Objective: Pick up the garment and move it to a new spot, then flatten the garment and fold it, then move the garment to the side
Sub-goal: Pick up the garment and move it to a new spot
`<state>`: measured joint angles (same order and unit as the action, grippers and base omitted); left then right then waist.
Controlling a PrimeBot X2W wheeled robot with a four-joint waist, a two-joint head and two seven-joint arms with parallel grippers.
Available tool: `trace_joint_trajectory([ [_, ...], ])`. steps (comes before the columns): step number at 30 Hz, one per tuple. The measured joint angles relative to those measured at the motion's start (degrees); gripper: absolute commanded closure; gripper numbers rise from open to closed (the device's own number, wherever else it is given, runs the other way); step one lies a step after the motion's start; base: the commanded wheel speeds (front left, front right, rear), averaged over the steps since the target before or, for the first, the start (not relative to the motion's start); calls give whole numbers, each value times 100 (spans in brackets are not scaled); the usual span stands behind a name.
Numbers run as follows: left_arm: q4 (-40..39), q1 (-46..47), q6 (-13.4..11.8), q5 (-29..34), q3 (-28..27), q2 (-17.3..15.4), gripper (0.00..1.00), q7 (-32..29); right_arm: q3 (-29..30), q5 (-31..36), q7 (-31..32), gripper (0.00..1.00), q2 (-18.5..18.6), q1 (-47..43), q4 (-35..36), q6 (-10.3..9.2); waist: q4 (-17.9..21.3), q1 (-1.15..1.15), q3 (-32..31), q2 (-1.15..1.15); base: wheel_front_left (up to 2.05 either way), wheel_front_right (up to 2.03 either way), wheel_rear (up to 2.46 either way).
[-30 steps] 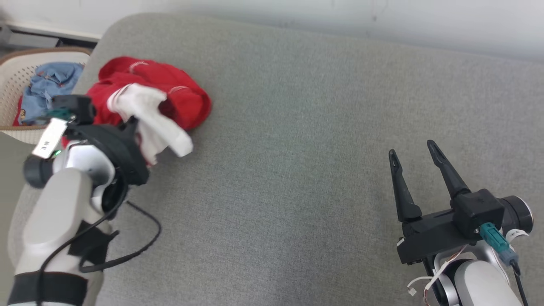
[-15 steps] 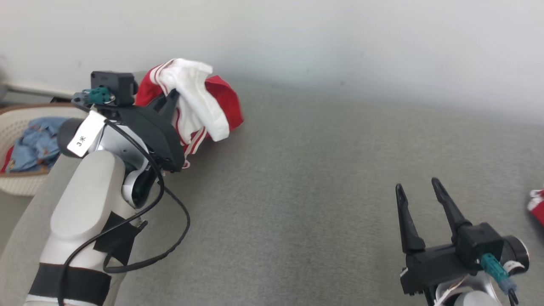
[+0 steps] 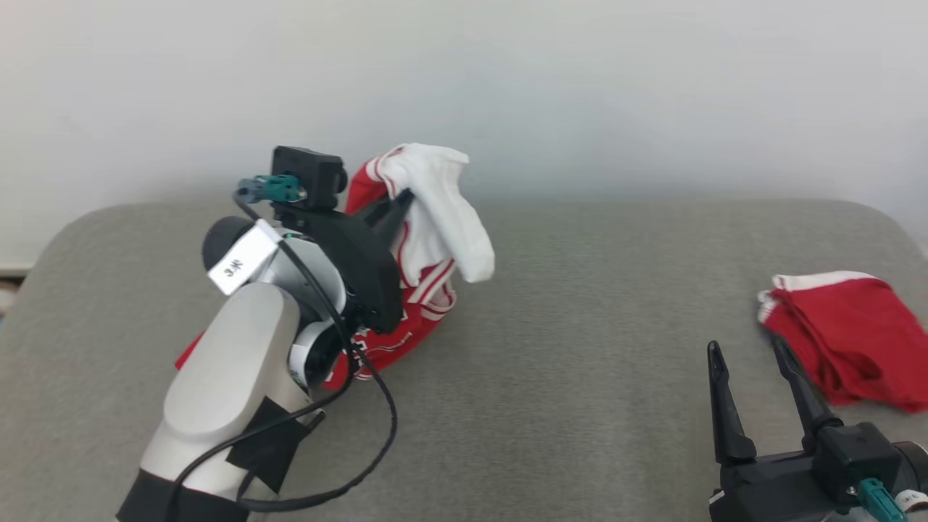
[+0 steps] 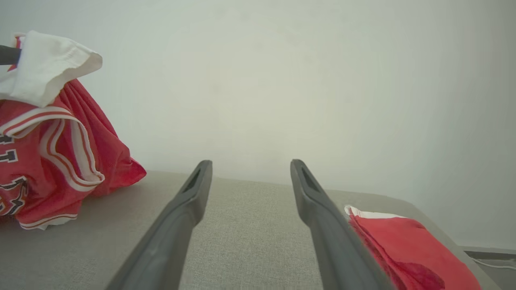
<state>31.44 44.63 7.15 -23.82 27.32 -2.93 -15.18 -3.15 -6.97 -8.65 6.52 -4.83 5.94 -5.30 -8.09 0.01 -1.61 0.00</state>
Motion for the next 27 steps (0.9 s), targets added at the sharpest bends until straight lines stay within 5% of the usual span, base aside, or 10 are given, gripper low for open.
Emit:
trace_joint_trajectory([
  [15, -16, -45, -76, -289, 270, 89, 100, -294, -264, 10, 74, 0, -38, 183, 227, 31, 1232, -1, 94, 0, 0, 0, 0],
  [17, 26, -46, -146, -303, 253, 85, 51, -293, -301, 10, 109, 0, -82, 308, 223, 35, 1400, -1, 142, 0, 0, 0, 0],
  [18, 41, -43, -153, -303, 281, 85, 0, -294, -286, 10, 109, 0, -84, 321, 227, 34, 1477, -1, 169, 0, 0, 0, 0],
  [27, 122, 82, -103, -425, 570, 110, 0, -344, -121, 7, 105, 0, -85, 353, 183, 19, 1745, -1, 566, -1, 0, 0, 0],
])
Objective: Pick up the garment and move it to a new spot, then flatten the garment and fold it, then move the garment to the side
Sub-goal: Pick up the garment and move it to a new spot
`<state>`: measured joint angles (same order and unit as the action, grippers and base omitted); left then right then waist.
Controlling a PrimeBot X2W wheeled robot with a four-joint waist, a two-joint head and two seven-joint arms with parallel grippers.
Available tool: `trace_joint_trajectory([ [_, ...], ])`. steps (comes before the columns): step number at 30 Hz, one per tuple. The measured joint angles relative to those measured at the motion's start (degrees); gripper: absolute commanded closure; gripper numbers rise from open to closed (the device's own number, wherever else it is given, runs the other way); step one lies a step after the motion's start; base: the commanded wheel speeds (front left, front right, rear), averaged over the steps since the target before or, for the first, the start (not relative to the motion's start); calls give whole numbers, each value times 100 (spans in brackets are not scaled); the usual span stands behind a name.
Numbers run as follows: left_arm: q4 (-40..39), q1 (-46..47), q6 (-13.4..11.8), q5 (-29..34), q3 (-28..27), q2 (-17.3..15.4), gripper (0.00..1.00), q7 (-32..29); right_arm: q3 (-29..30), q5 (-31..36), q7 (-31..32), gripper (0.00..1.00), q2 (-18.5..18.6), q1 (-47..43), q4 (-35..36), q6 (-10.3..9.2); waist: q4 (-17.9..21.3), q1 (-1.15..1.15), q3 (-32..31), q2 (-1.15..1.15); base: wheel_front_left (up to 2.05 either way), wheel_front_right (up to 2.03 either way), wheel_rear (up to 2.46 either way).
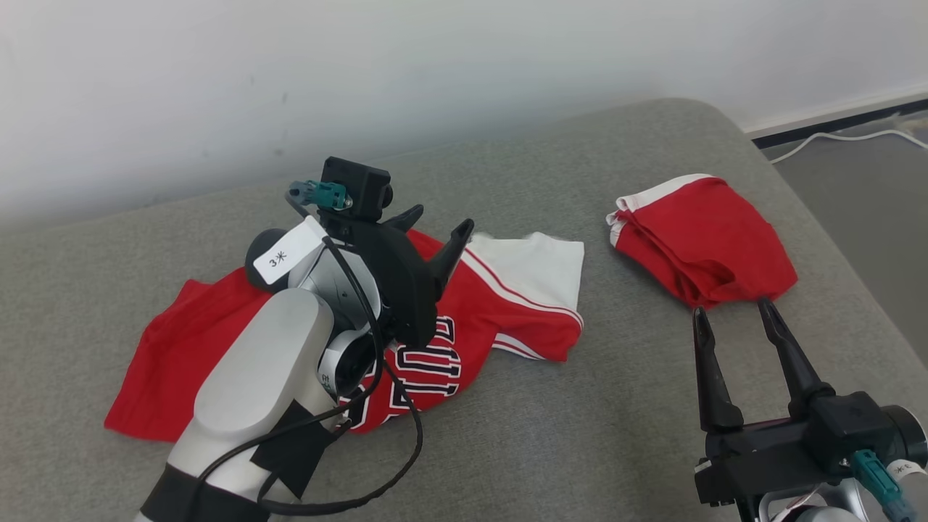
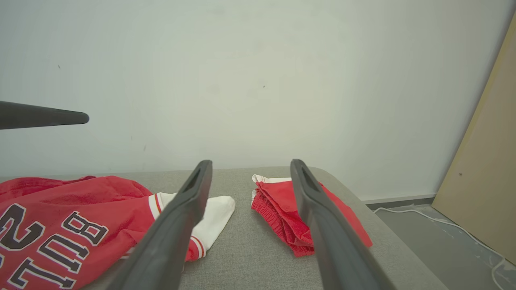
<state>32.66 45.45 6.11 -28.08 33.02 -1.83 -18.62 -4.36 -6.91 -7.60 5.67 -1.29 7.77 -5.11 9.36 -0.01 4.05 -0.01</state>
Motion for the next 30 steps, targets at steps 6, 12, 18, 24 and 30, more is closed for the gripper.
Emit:
trace_joint_trajectory([
  [6, -41, 57, -15, -64, -34, -4, 0, 213, 11, -7, -33, 0, -12, 116, -74, -1, -190, 0, 74, 0, 0, 0, 0],
  [12, -289, 8, -225, 247, -99, -151, 0, 719, 71, -10, -78, 0, -13, 120, -201, -20, -484, 0, 63, 0, 0, 0, 0],
  [18, -994, -1054, -780, 591, -323, -845, 0, 1483, 76, -155, -158, 0, -56, 110, -337, -26, -815, 0, -78, 0, 0, 0, 0],
  [24, -1737, -2221, -1133, 548, -682, -1091, 0, 2102, -16, -215, -208, 0, -118, 123, -442, -26, -1045, 0, -270, 0, 0, 0, 0],
  [30, -2399, -3322, -1251, 368, -1234, -1185, 0, 2641, 21, -269, -253, 0, -118, 117, -522, -26, -1220, 1, -437, 0, 0, 0, 0],
])
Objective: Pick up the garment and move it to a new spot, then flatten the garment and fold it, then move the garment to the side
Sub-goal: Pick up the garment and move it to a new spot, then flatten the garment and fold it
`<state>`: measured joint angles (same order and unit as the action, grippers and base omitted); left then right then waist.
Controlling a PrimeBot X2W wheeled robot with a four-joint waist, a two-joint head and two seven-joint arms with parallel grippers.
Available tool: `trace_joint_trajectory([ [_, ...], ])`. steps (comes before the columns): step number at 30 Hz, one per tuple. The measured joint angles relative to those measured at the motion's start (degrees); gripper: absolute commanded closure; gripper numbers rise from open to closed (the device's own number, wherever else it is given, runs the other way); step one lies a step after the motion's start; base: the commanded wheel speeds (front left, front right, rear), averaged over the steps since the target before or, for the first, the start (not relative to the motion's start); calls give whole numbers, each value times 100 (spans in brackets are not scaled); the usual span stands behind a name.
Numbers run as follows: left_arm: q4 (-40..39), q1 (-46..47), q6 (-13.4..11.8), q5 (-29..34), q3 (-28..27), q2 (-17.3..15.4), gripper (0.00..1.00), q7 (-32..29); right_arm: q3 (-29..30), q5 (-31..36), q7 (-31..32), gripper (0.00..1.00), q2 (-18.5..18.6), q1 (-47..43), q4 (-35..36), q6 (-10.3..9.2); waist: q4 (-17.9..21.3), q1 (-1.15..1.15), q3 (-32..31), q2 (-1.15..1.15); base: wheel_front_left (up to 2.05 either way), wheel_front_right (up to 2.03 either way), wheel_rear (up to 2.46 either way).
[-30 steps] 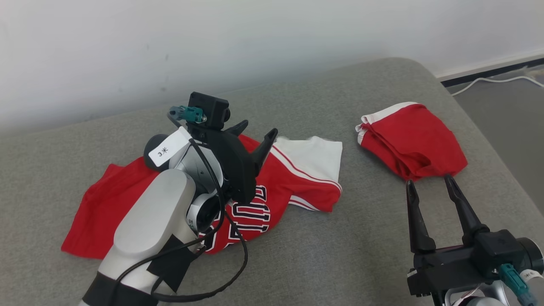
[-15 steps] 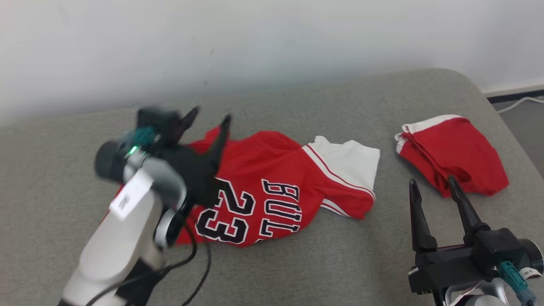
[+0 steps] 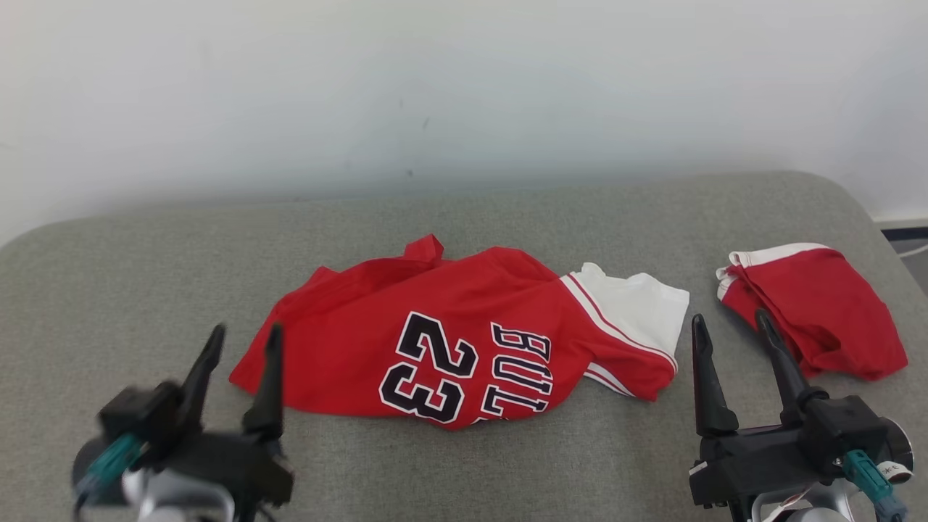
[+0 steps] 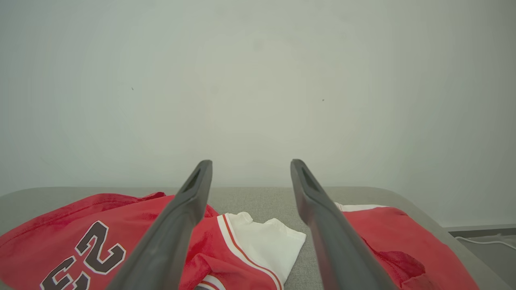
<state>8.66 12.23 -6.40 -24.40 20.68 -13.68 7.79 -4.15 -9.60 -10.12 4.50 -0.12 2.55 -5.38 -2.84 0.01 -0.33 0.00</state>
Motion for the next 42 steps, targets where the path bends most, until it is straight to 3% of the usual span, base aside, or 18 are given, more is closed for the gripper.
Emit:
trace_joint_trajectory([
  [7, -513, -1104, -46, -326, -513, -45, 0, 367, 90, -98, -58, 0, -19, -5, -27, -19, -48, 0, -81, 0, 0, 0, 0],
  [12, -739, -1485, -46, -328, -520, -291, 0, 358, 96, -169, -103, 0, -56, -5, -71, -23, -11, 0, -18, 0, 0, 0, 0],
  [42, -1396, -1551, -65, -322, -631, -348, 0, 138, -14, -242, -248, 0, -90, 310, -286, -66, 148, -1, 353, 0, 0, 0, 0],
])
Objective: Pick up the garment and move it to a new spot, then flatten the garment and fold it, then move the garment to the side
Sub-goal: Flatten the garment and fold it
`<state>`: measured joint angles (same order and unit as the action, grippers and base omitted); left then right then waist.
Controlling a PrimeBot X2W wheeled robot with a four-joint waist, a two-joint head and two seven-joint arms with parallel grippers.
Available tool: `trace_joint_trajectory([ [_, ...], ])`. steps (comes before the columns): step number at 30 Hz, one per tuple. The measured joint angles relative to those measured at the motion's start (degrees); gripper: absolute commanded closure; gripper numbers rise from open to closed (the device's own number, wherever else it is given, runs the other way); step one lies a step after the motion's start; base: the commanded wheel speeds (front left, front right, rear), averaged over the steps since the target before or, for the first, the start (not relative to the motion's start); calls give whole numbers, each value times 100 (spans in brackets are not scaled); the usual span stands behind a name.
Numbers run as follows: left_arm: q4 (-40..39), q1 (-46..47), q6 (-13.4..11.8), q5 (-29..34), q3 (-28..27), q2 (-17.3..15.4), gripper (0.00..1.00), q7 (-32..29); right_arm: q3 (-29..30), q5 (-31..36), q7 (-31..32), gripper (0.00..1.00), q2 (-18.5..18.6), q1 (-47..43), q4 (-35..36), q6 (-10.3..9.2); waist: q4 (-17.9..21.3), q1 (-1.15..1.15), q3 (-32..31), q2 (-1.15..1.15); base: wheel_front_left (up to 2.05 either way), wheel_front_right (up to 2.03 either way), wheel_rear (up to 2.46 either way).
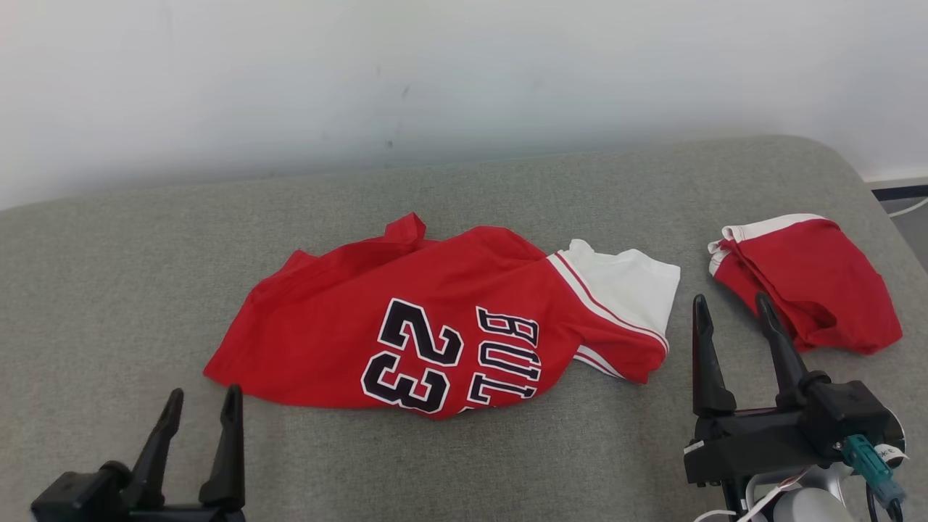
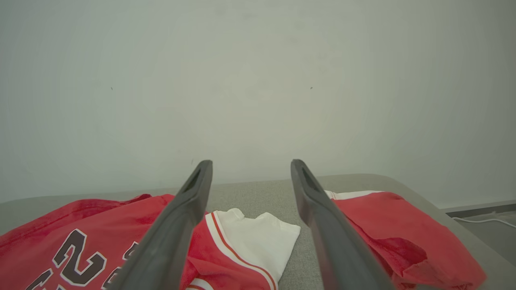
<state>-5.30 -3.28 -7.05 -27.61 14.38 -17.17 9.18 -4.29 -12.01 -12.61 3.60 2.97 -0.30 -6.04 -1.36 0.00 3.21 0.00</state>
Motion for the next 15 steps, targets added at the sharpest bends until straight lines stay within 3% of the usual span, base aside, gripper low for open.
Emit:
trace_joint_trajectory([
  [5, 30, 281, 111, 121, 242, -152, 0, -305, -49, 2, -2, 0, 0, 5, -23, 0, 101, 0, 29, 0, 0, 0, 0],
  [8, 96, 788, 311, 255, 431, -297, 0, -512, -120, 11, -7, 0, -1, 42, -26, 8, 192, 0, 54, 0, 0, 0, 0],
  [15, 633, 1844, 586, 513, 900, -330, 0, -1261, -182, 44, -29, 0, -2, 108, -14, 8, 532, 0, 142, 0, 0, 0, 0],
])
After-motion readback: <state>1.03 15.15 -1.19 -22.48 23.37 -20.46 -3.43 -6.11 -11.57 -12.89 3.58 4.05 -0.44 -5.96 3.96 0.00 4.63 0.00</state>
